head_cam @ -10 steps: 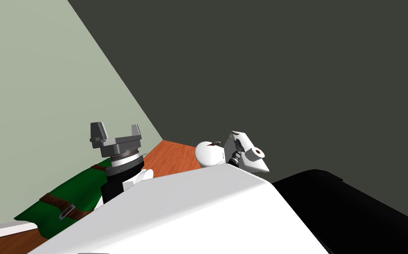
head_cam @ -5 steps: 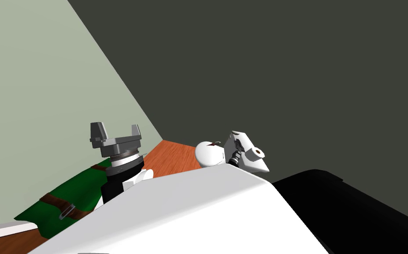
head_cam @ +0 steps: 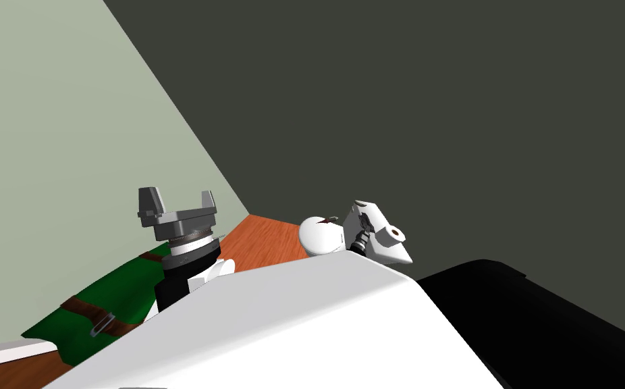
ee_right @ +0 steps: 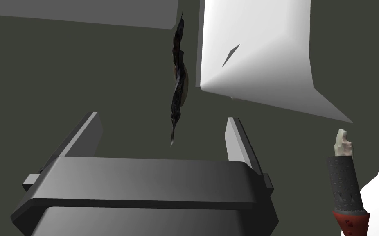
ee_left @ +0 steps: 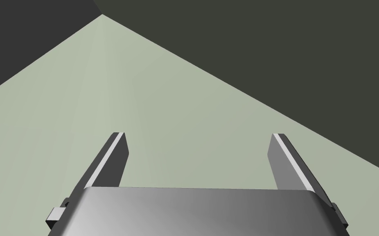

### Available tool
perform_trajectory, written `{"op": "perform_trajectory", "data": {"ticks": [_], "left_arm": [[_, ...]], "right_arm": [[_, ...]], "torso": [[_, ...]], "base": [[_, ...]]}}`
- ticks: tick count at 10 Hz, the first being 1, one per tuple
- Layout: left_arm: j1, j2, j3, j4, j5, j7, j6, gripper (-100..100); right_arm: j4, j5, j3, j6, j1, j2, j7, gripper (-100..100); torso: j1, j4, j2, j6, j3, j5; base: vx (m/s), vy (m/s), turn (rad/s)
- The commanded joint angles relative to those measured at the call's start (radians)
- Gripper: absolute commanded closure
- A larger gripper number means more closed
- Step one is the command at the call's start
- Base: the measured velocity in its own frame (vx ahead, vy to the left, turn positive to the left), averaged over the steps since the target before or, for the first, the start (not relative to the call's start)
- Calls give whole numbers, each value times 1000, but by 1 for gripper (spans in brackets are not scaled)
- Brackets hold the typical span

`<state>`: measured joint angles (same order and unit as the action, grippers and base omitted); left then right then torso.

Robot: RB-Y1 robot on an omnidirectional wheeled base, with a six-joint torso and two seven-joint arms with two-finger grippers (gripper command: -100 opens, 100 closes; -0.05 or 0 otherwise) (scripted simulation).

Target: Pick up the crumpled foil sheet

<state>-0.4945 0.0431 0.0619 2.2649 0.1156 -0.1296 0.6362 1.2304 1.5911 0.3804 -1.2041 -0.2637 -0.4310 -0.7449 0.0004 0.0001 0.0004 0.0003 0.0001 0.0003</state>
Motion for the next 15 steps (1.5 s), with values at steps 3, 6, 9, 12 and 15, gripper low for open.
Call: {"op": "perform_trajectory", "data": {"ticks": [3, 6, 9, 12, 15], "left_arm": [[0, 0, 0, 0, 0, 0, 0, 0], [0, 0, 0, 0, 0, 0, 0, 0], [0, 0, 0, 0, 0, 0, 0, 0], [0, 0, 0, 0, 0, 0, 0, 0], [0, 0, 0, 0, 0, 0, 0, 0]], "right_arm": [[0, 0, 0, 0, 0, 0, 0, -100], [0, 0, 0, 0, 0, 0, 0, -100], [0, 0, 0, 0, 0, 0, 0, 100], [0, 0, 0, 0, 0, 0, 0, 100], [0, 0, 0, 0, 0, 0, 0, -100]], "torso": [[-1, 0, 0, 0, 0, 0], [0, 0, 0, 0, 0, 0], [0, 0, 0, 0, 0, 0], [0, 0, 0, 0, 0, 0], [0, 0, 0, 0, 0, 0]], "base": [[-2, -2, 6], [1, 2, -5], [0, 0, 0], [0, 0, 0], [0, 0, 0]]}}
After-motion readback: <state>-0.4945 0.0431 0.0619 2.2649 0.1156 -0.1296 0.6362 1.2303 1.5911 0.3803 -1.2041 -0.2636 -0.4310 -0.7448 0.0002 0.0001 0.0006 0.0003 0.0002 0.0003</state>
